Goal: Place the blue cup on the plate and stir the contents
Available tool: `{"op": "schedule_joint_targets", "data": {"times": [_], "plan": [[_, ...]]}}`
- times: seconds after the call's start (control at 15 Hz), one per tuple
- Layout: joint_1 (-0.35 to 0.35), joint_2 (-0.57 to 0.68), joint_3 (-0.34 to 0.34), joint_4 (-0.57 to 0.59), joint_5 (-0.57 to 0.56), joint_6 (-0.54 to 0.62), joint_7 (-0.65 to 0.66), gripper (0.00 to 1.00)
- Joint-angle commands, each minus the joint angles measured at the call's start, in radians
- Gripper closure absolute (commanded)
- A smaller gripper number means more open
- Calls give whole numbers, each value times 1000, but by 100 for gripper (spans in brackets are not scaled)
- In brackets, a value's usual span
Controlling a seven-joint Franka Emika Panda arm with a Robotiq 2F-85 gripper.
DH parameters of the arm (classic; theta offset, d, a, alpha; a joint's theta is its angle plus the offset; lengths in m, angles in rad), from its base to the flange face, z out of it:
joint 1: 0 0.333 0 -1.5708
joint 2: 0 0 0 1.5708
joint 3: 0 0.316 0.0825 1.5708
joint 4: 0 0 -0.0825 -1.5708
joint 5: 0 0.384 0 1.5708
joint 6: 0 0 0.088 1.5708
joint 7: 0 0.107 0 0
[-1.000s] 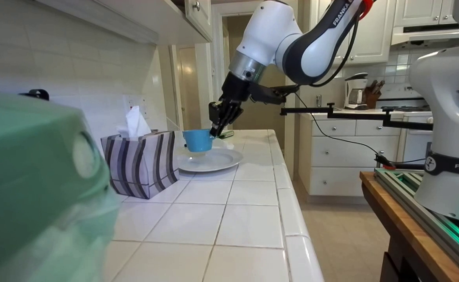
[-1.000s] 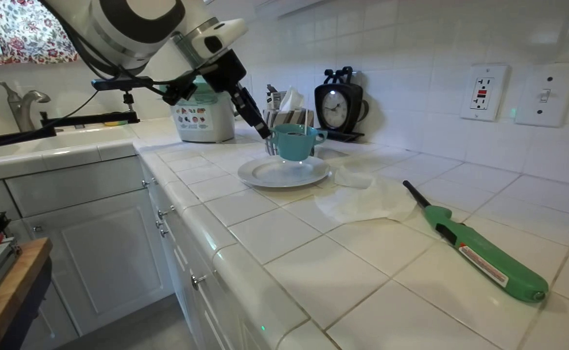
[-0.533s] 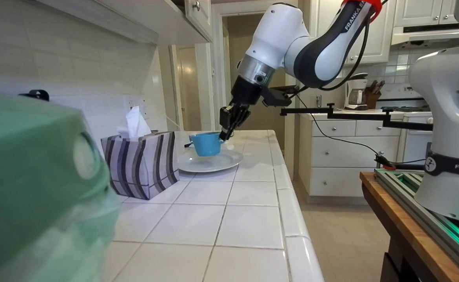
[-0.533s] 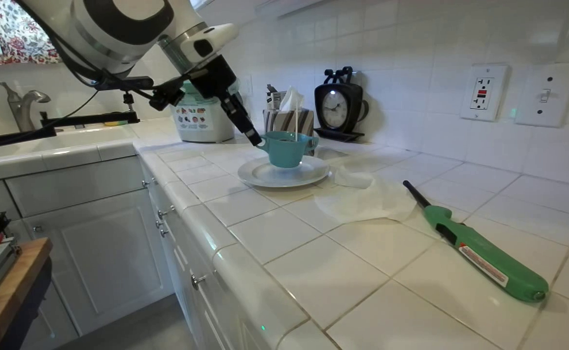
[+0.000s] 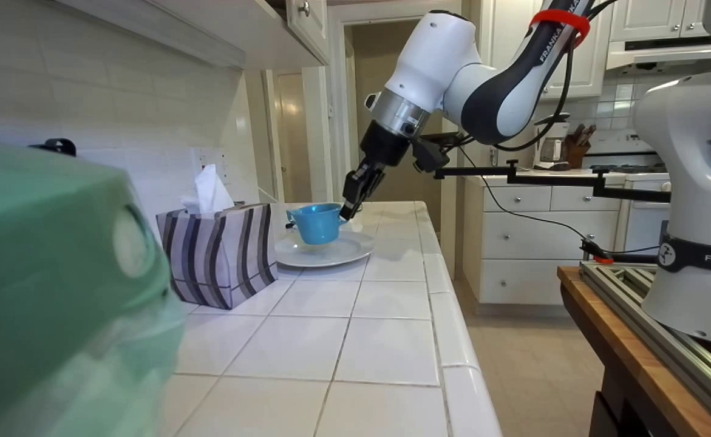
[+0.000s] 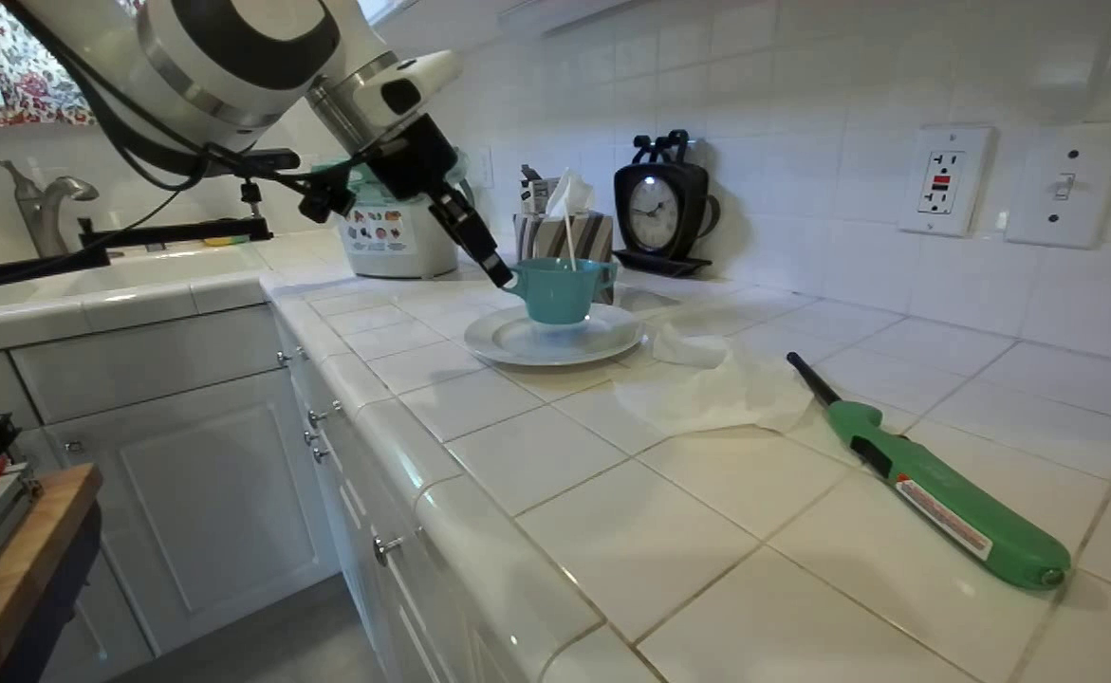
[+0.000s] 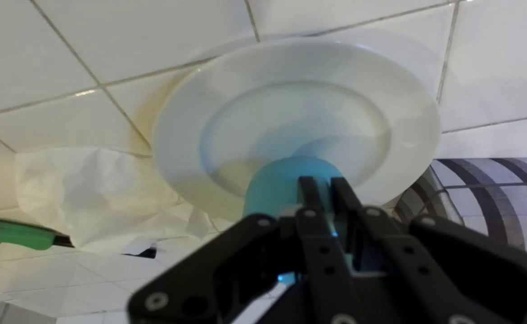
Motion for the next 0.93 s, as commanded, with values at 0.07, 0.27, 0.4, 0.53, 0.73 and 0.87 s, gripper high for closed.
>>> {"op": "schedule_joint_targets", "data": {"times": [0.07, 0.27, 0.4, 0.53, 0.73, 0.87], "plan": [[-4, 25, -9, -9, -44, 66, 8, 97], [-3, 51, -12, -9, -42, 88, 7, 97], [-2, 69, -17, -6, -43, 107, 7, 97], [2, 82, -27, -1, -47, 124, 11, 97], [5, 88, -36, -3, -44, 137, 4, 61], [1, 77, -29, -14, -37, 138, -6, 47]]}}
